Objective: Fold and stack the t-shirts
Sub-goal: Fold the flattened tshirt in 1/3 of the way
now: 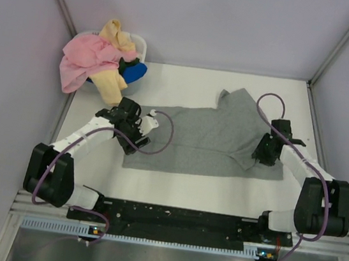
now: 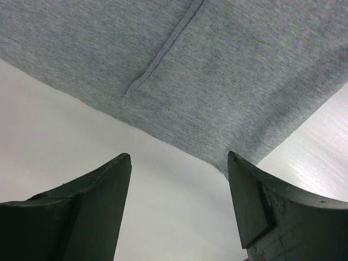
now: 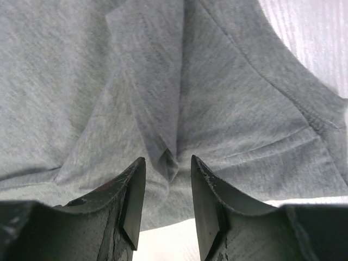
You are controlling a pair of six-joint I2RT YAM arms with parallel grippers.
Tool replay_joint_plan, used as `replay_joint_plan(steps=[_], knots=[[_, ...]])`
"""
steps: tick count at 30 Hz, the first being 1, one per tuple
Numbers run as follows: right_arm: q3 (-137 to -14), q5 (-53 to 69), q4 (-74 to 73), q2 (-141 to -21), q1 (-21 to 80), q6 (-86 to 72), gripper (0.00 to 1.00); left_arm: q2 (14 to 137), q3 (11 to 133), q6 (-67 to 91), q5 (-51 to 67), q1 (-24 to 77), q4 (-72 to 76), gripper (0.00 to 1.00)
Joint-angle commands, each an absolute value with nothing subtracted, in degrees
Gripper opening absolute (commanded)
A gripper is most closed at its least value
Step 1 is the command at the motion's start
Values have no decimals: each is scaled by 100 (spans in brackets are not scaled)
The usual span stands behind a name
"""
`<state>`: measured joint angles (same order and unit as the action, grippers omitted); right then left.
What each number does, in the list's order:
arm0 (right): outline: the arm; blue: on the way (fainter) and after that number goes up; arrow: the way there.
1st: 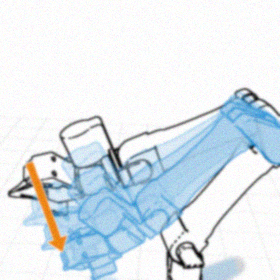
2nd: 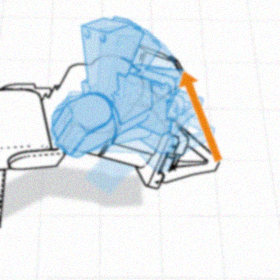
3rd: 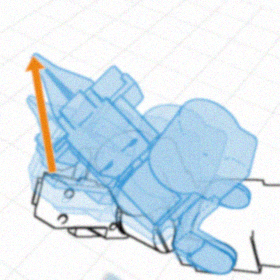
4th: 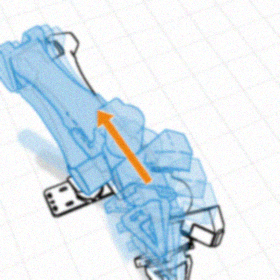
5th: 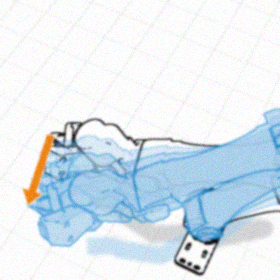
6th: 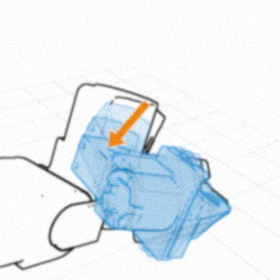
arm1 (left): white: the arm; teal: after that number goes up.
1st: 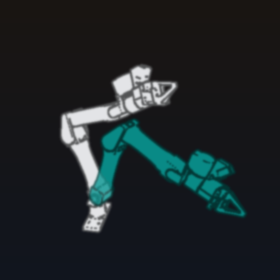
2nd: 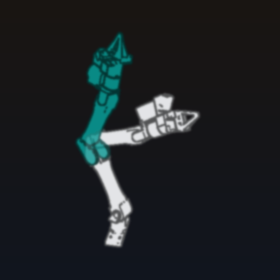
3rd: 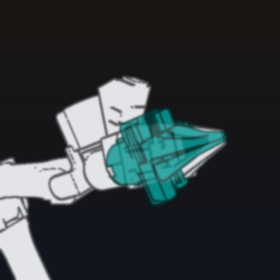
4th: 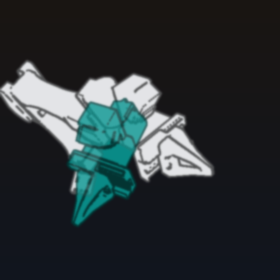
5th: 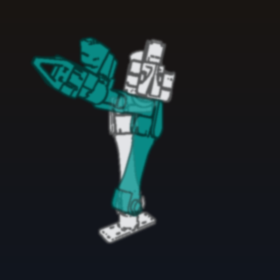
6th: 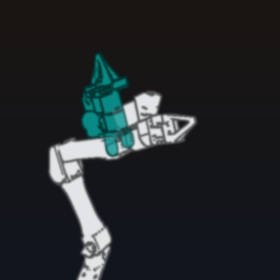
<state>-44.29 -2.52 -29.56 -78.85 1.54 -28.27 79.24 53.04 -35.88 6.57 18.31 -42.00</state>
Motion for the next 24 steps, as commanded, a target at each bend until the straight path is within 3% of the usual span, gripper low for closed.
replay_joint_plan(steps=[1, 6, 9, 13, 24], knots=[[-4527, -141, -2742, -7796, 299, -2610, 40, 7744, 5309, -3454, 642, 1802, -4078, 76], [-4552, -123, -2733, -8164, 308, -2646, 39, 7673, 5370, -3454, 633, 1802, -4148, 76], [-4693, -26, -2742, -8340, 308, -2619, 26, 7655, 5414, -3489, 571, 1802, -4149, 76], [-4895, 272, -2768, -8297, 325, -2654, 0, 7699, 5388, -3481, 528, 1784, -4148, 76], [-5475, 422, -3067, -8498, 641, -2821, 0, 7796, 5423, -3489, 475, 1740, -4157, 76]])
